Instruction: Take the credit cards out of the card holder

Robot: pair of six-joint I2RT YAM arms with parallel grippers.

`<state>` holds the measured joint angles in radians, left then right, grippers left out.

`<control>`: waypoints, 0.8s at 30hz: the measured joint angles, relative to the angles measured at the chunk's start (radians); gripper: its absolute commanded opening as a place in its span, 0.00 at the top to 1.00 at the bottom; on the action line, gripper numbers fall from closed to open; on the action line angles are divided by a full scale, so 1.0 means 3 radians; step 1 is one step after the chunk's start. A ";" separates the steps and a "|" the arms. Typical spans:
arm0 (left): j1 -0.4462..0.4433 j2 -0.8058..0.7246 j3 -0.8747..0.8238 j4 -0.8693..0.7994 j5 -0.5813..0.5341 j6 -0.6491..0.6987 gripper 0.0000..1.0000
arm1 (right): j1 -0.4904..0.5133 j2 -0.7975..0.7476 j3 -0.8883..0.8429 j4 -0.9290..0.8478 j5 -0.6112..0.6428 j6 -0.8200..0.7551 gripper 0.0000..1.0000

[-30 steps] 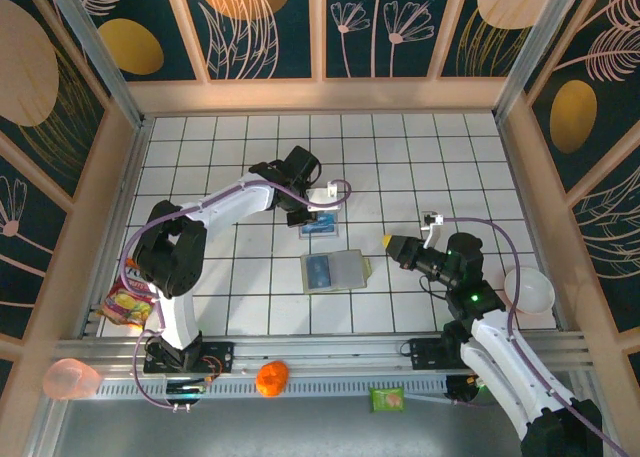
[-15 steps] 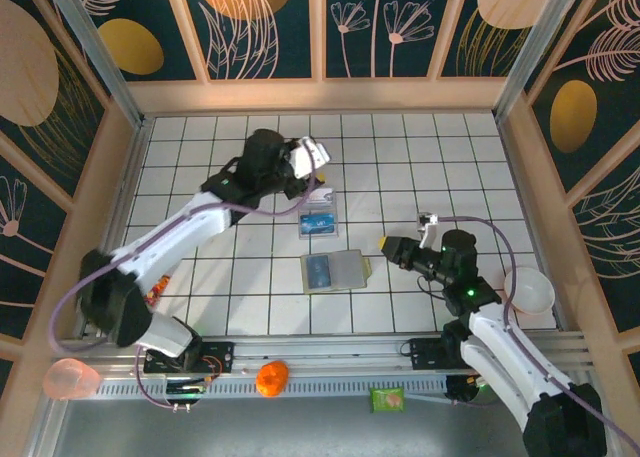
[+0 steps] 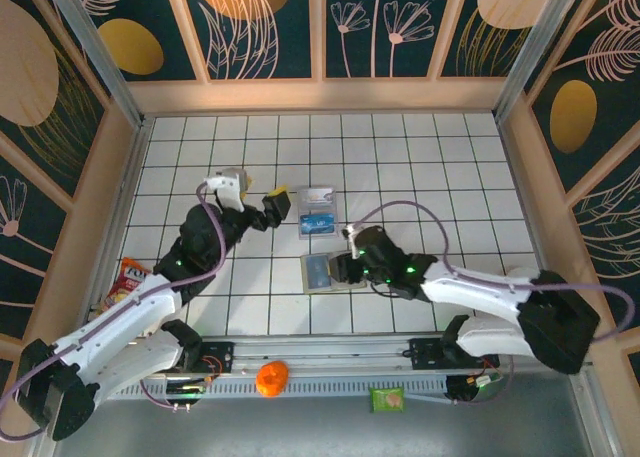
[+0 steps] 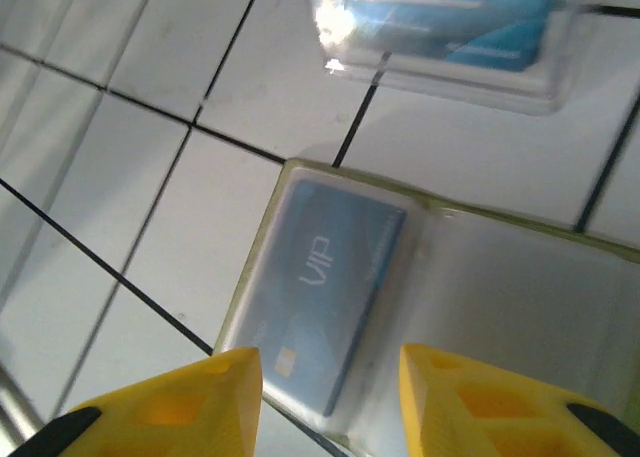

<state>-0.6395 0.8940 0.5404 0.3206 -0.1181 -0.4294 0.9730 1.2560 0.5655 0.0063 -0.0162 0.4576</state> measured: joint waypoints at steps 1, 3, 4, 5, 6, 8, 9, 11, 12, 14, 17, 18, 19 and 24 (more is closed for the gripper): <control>0.0000 -0.0039 -0.0104 -0.0041 -0.0028 -0.0130 0.01 | 0.0094 0.0145 0.0108 -0.0050 0.0098 -0.0034 0.60; 0.0000 -0.0123 -0.0308 -0.0140 -0.0072 -0.0380 0.02 | 0.0256 0.0430 0.0324 -0.0140 0.0281 -0.0107 0.60; 0.0000 -0.0159 -0.0385 -0.0161 -0.0075 -0.0470 0.01 | 0.0315 0.0546 0.0412 -0.0181 0.0354 -0.0131 0.61; 0.0000 -0.0203 -0.0468 -0.0193 -0.0075 -0.0562 0.01 | 0.0369 0.0661 0.0504 -0.0226 0.0423 -0.0154 0.61; 0.0000 -0.0254 -0.0554 -0.0224 -0.0074 -0.0655 0.01 | 0.0412 0.0763 0.0580 -0.0267 0.0486 -0.0188 0.61; 0.0000 -0.0338 -0.0676 -0.0290 -0.0074 -0.0787 0.01 | 0.0463 0.0926 0.0696 -0.0340 0.0570 -0.0225 0.61; 0.0000 -0.0379 -0.0725 -0.0324 -0.0074 -0.0839 0.02 | 0.0482 0.1003 0.0750 -0.0383 0.0610 -0.0238 0.61; 0.0000 -0.0440 -0.0796 -0.0373 -0.0072 -0.0918 0.05 | 0.0514 0.1122 0.0833 -0.0459 0.0679 -0.0271 0.61; 0.0000 -0.0458 -0.0820 -0.0392 -0.0071 -0.0946 0.06 | 0.0529 0.1175 0.0867 -0.0487 0.0701 -0.0281 0.61; 0.0000 -0.0465 -0.0849 -0.0408 -0.0066 -0.0989 0.08 | 0.0557 0.1264 0.0930 -0.0542 0.0743 -0.0287 0.61; 0.0000 -0.0445 -0.0856 -0.0441 -0.0036 -0.1027 0.10 | 0.0591 0.1386 0.1017 -0.0610 0.0793 -0.0289 0.61; 0.0000 -0.0431 -0.0856 -0.0445 -0.0019 -0.1031 0.11 | 0.0604 0.1428 0.1043 -0.0632 0.0816 -0.0287 0.62; 0.0000 -0.0413 -0.0856 -0.0446 0.0004 -0.1036 0.12 | 0.0618 0.1460 0.1062 -0.0641 0.0839 -0.0287 0.63; 0.0000 -0.0261 -0.0857 -0.0448 0.0161 -0.1052 0.22 | 0.0657 0.1534 0.1130 -0.0659 0.0917 -0.0263 0.84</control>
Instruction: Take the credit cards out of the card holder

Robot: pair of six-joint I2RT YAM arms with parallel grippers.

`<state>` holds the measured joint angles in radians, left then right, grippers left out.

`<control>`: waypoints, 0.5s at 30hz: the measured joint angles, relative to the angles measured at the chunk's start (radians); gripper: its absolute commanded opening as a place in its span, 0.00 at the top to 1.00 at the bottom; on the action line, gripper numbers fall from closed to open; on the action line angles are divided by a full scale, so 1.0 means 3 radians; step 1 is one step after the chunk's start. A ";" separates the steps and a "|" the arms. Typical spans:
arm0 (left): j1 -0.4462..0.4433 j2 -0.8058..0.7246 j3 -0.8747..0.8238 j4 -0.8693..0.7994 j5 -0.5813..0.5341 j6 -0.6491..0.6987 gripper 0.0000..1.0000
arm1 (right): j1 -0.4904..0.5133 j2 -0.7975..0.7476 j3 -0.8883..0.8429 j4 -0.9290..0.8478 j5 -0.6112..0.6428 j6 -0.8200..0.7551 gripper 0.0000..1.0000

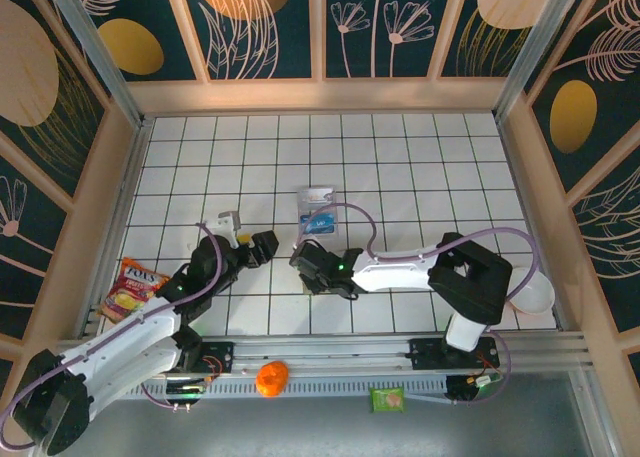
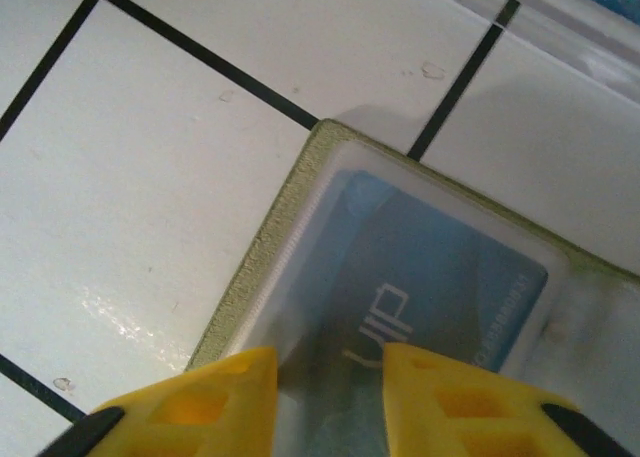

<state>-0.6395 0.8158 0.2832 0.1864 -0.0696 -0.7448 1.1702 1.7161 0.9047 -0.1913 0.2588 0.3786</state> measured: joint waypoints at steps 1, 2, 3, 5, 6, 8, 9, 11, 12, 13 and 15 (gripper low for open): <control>0.0000 0.0041 0.0000 0.0000 0.0043 0.0006 0.24 | 0.0003 0.0000 0.0000 0.0000 0.0014 0.0014 0.87; 0.0000 0.0081 0.0000 0.0000 0.0085 0.0006 0.27 | 0.0003 0.0000 0.0000 -0.0001 0.0033 0.0020 0.91; 0.0000 0.0134 -0.0001 0.0001 0.0141 0.0010 0.29 | 0.0001 0.0000 0.0000 -0.0001 0.0045 0.0029 0.95; 0.0000 0.0217 -0.0015 0.0025 0.0245 0.0005 0.33 | -0.0004 -0.0001 -0.0001 0.0001 0.0048 0.0061 1.00; 0.0000 0.0254 -0.0033 0.0053 0.0303 -0.0001 0.36 | -0.0009 -0.0005 -0.0006 0.0014 0.0043 0.0064 1.00; 0.0000 0.0308 -0.0080 0.0113 0.0411 -0.0031 0.44 | -0.0020 -0.0029 -0.0043 0.0076 0.0032 0.0079 1.00; -0.0004 0.0334 -0.0107 0.0159 0.0468 -0.0048 0.48 | -0.0028 -0.0056 -0.0084 0.0127 0.0019 0.0090 1.00; -0.0029 0.0398 -0.0148 0.0237 0.0539 -0.0086 0.55 | -0.0050 -0.0144 -0.0191 0.0252 -0.0018 0.0104 1.00; -0.0064 0.0443 -0.0161 0.0271 0.0567 -0.0111 0.56 | -0.0064 -0.0201 -0.0248 0.0309 -0.0039 0.0126 1.00; -0.0117 0.0495 -0.0173 0.0318 0.0586 -0.0130 0.59 | -0.0079 -0.0262 -0.0305 0.0373 -0.0061 0.0142 1.00; -0.0233 0.0622 -0.0175 0.0404 0.0633 -0.0158 0.68 | -0.0112 -0.0385 -0.0411 0.0507 -0.0108 0.0170 1.00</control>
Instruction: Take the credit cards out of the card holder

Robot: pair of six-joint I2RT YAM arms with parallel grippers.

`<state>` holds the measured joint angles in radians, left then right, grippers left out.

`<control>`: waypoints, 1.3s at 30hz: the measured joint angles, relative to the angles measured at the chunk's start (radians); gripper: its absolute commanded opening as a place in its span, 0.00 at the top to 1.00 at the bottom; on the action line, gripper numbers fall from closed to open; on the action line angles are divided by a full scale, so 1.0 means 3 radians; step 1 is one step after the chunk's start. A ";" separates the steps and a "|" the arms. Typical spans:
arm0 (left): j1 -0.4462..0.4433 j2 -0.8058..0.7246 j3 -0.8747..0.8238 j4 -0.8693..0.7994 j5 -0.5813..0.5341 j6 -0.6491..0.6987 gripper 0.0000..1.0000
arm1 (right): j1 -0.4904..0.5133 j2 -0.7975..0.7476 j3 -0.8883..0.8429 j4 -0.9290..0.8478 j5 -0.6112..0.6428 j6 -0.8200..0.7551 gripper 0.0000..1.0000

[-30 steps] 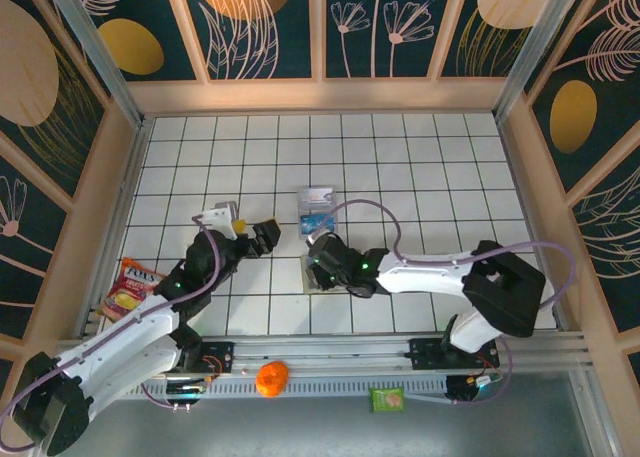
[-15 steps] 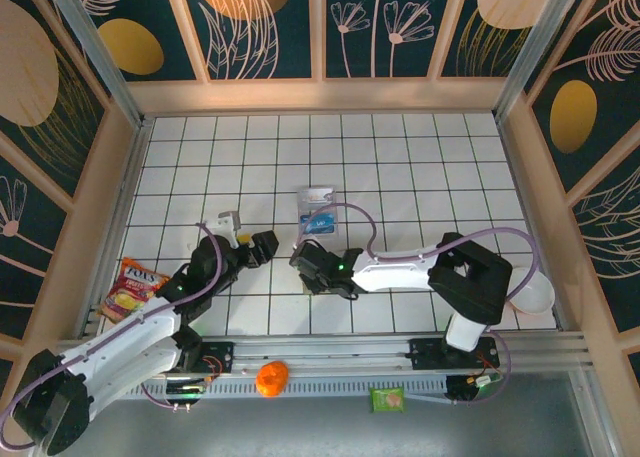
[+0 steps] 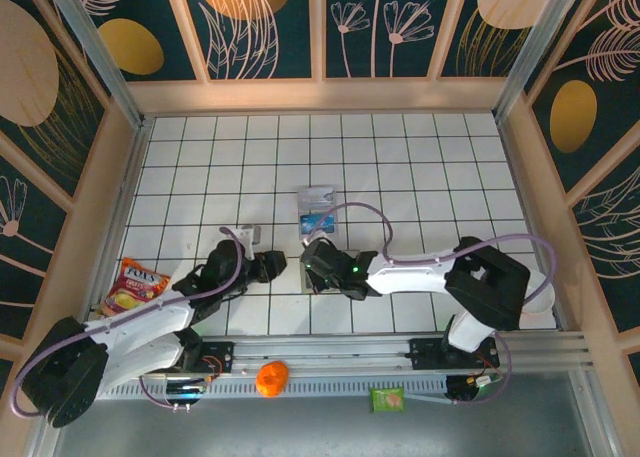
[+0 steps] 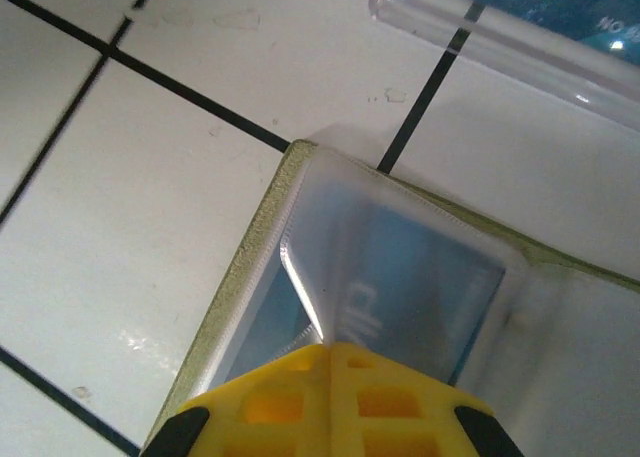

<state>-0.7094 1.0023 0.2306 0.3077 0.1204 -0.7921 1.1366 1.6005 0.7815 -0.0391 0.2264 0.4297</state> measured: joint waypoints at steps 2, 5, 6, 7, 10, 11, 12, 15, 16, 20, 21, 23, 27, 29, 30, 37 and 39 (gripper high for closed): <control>-0.0095 0.0158 -0.0003 0.0134 0.0041 -0.0037 0.75 | -0.0036 -0.0098 -0.0084 0.0135 -0.0065 0.0024 1.00; -0.0184 0.0413 -0.0004 0.0319 0.0106 -0.0085 0.84 | -0.0080 -0.0177 -0.0156 0.0289 -0.0146 0.0074 1.00; -0.0206 0.0482 -0.0004 0.0369 0.0125 -0.0092 0.88 | -0.0085 -0.0186 -0.0173 0.0328 -0.0161 0.0083 1.00; -0.0225 0.0553 -0.0003 0.0411 0.0137 -0.0095 0.92 | -0.0098 -0.0193 -0.0191 0.0367 -0.0181 0.0086 1.00; -0.0263 0.0729 0.0020 0.0460 0.0175 -0.0084 1.00 | -0.0106 -0.0198 -0.0238 0.0434 -0.0237 0.0109 1.00; -0.0271 0.0783 0.0039 0.0464 0.0184 -0.0089 1.00 | -0.0106 -0.0198 -0.0253 0.0445 -0.0243 0.0114 1.00; -0.0273 0.0824 0.0056 0.0474 0.0186 -0.0092 1.00 | -0.0106 -0.0198 -0.0258 0.0448 -0.0251 0.0131 1.00; -0.0276 0.0942 0.0118 0.0487 0.0197 -0.0094 1.00 | -0.0106 -0.0198 -0.0261 0.0470 -0.0264 0.0159 1.00; -0.0280 0.0982 0.0141 0.0488 0.0200 -0.0094 1.00 | -0.0106 -0.0198 -0.0263 0.0484 -0.0270 0.0161 1.00; -0.0301 0.1086 0.0198 0.0507 0.0214 -0.0094 1.00 | -0.0106 -0.0198 -0.0295 0.0523 -0.0301 0.0174 1.00; -0.0309 0.1097 0.0211 0.0506 0.0212 -0.0094 1.00 | -0.0106 -0.0198 -0.0298 0.0524 -0.0308 0.0181 1.00; -0.0320 0.1132 0.0240 0.0505 0.0210 -0.0094 1.00 | -0.0106 -0.0198 -0.0303 0.0542 -0.0314 0.0188 1.00; -0.0320 0.1244 0.0310 0.0453 0.0210 -0.0095 1.00 | -0.0106 -0.0198 -0.0303 0.0544 -0.0313 0.0220 1.00; -0.0324 0.1326 0.0333 0.0426 0.0210 -0.0095 1.00 | -0.0106 -0.0198 -0.0303 0.0543 -0.0309 0.0252 1.00; -0.0328 0.1367 0.0340 0.0412 0.0211 -0.0095 1.00 | -0.0106 -0.0198 -0.0303 0.0539 -0.0304 0.0266 1.00; -0.0329 0.1478 0.0412 0.0421 0.0259 -0.0095 1.00 | -0.0102 -0.0270 -0.0334 0.0350 -0.0043 0.0535 0.73; -0.0329 0.1488 0.0420 0.0423 0.0272 -0.0094 1.00 | -0.0102 -0.0361 -0.0398 0.0300 0.0039 0.0621 0.63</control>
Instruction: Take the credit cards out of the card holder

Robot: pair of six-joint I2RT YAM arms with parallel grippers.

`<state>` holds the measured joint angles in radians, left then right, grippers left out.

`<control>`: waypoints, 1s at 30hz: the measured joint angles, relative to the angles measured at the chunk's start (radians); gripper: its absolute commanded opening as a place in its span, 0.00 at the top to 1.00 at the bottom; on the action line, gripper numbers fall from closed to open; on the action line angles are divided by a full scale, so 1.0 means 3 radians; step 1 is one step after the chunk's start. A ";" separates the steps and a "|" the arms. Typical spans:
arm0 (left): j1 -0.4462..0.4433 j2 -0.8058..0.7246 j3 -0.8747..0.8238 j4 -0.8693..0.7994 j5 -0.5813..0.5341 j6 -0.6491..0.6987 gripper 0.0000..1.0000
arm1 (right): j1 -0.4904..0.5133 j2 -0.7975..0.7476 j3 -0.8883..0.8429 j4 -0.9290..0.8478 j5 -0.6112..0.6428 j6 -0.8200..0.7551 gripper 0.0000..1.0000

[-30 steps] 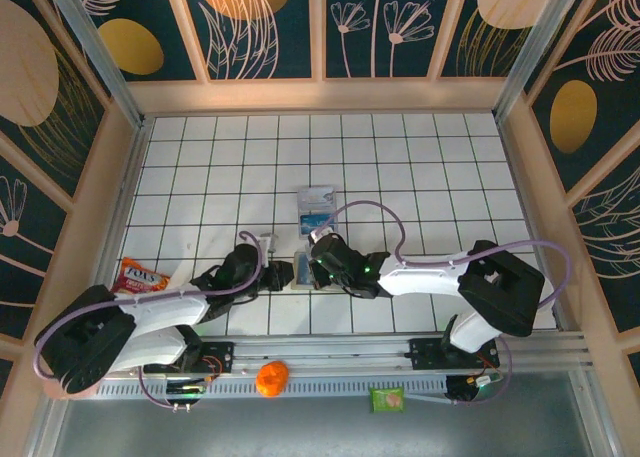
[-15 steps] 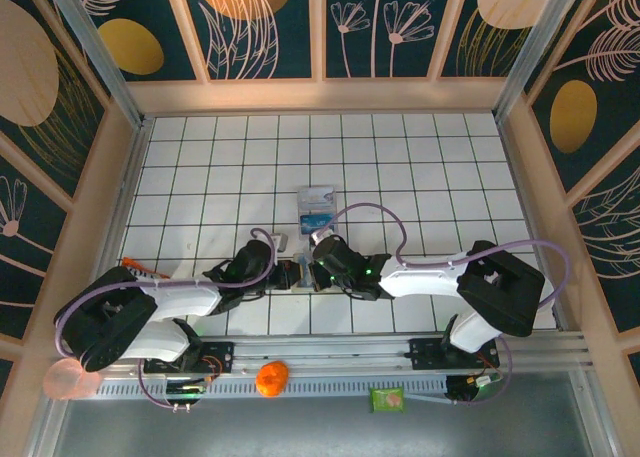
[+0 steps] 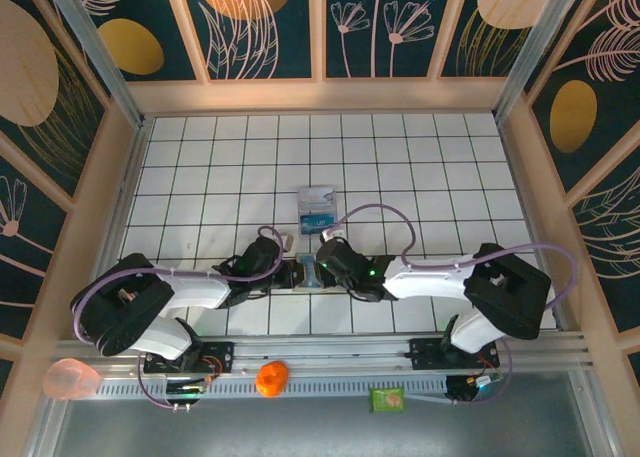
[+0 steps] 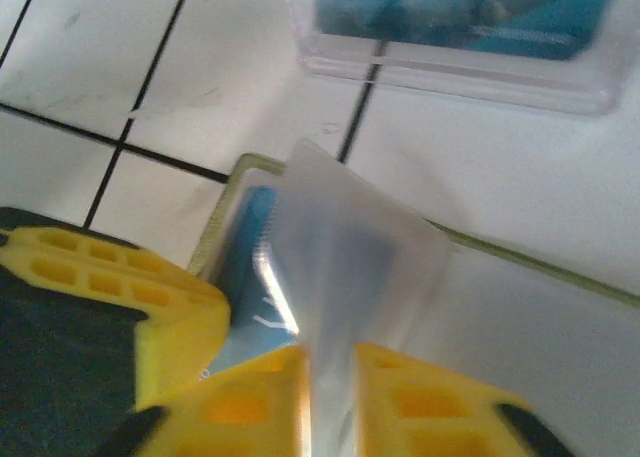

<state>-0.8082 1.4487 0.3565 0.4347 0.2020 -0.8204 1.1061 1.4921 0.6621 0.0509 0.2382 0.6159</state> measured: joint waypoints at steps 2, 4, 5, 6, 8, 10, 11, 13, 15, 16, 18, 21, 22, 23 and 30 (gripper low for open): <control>-0.0001 0.0000 0.0011 -0.0010 0.0004 0.0001 1.00 | 0.0005 -0.0111 -0.0083 -0.0031 0.0078 0.0041 0.58; -0.0010 -0.0001 0.0038 -0.0058 0.0004 0.0013 1.00 | 0.0014 -0.0243 -0.0154 -0.0064 0.0130 0.0070 0.56; -0.0023 -0.0001 0.0062 -0.0092 0.0004 0.0017 0.97 | 0.0020 -0.0308 -0.0178 -0.0078 0.0159 0.0072 0.55; -0.0042 -0.0003 0.0089 -0.0126 0.0004 0.0024 0.94 | 0.0025 -0.0393 -0.0203 -0.0092 0.0188 0.0079 0.55; -0.0094 -0.0005 0.0150 -0.0200 0.0014 0.0029 0.92 | 0.0028 -0.0549 -0.0235 -0.0108 0.0243 0.0090 0.54; -0.0168 -0.0004 0.0243 -0.0296 0.0031 0.0052 0.92 | 0.0028 -0.0693 -0.0252 -0.0117 0.0296 0.0104 0.54; -0.0202 0.0000 0.0294 -0.0333 0.0038 0.0060 0.91 | 0.0028 -0.0743 -0.0254 -0.0127 0.0320 0.0114 0.54; -0.0287 0.0037 0.0435 -0.0397 0.0057 0.0084 0.91 | 0.0027 -0.0852 -0.0270 -0.0161 0.0378 0.0154 0.54; -0.0370 0.0104 0.0587 -0.0444 0.0078 0.0112 0.90 | 0.0022 -0.0949 -0.0306 -0.0201 0.0430 0.0179 0.54; -0.0411 0.0142 0.0659 -0.0465 0.0089 0.0123 0.90 | 0.0020 -0.1005 -0.0337 -0.0226 0.0453 0.0205 0.54; -0.0476 0.0239 0.0786 -0.0495 0.0121 0.0154 0.90 | 0.0009 -0.1109 -0.0395 -0.0296 0.0486 0.0252 0.55; -0.0554 0.0493 0.0983 -0.0530 0.0205 0.0203 0.90 | -0.0022 -0.1266 -0.0462 -0.0418 0.0548 0.0328 0.56; -0.0568 0.0591 0.1044 -0.0548 0.0240 0.0221 0.90 | -0.0032 -0.1319 -0.0483 -0.0451 0.0565 0.0345 0.57; -0.0581 0.0689 0.1102 -0.0571 0.0271 0.0238 0.90 | -0.0039 -0.1364 -0.0498 -0.0482 0.0584 0.0359 0.58; -0.0593 0.0971 0.1280 -0.0636 0.0399 0.0332 0.81 | -0.0066 -0.1528 -0.0537 -0.0609 0.0631 0.0449 0.61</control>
<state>-0.9859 1.7401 0.7406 0.2440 0.3218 -0.7208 1.0863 1.0336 0.5011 -0.1318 0.4274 0.7506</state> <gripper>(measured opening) 0.138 0.400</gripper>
